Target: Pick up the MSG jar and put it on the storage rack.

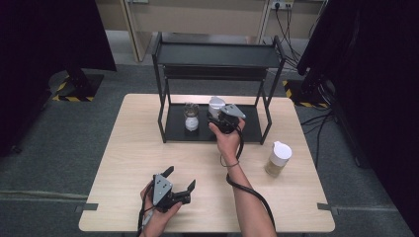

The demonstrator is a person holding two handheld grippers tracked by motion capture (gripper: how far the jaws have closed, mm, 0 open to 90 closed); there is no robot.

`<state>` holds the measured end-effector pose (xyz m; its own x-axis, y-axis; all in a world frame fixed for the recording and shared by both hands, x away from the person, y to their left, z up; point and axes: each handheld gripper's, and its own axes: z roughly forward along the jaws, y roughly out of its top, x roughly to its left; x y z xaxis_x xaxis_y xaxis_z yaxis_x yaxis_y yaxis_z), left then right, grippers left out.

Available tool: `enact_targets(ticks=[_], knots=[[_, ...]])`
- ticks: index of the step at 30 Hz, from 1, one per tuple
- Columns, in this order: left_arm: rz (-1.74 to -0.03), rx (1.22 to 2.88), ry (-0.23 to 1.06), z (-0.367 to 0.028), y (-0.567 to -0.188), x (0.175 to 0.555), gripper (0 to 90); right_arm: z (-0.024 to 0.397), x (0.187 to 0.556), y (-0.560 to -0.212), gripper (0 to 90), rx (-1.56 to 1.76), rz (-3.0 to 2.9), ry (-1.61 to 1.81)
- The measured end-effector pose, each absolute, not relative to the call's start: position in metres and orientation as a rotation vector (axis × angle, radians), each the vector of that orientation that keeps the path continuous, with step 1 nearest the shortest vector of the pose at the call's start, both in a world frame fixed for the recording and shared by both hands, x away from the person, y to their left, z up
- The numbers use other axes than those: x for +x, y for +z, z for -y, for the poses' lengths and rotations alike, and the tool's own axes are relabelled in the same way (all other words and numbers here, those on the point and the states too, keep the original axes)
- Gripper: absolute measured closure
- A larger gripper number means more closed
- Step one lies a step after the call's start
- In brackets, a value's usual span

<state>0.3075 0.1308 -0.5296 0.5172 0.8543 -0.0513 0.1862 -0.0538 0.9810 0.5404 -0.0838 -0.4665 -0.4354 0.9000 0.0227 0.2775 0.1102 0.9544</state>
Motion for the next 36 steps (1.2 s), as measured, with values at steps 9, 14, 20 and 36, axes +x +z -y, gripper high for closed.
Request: enact_targets(ticks=[9,14,20,36], knots=[[-0.922,1.560,0.694,-0.131,-0.530,0.308,7.5,0.083,0.546,-0.469,30.8,1.154,-1.803,1.325],[-0.923,1.559,0.694,-0.131,-0.530,0.308,7.5,0.082,0.550,-0.472,30.8,1.171,-1.802,1.324],[-0.924,1.558,0.693,-0.131,-0.530,0.308,7.5,0.082,0.554,-0.472,30.8,1.193,-1.792,1.334],[-0.925,1.557,0.692,-0.131,-0.530,0.308,7.5,0.081,0.562,-0.478,30.8,1.206,-1.801,1.305]])
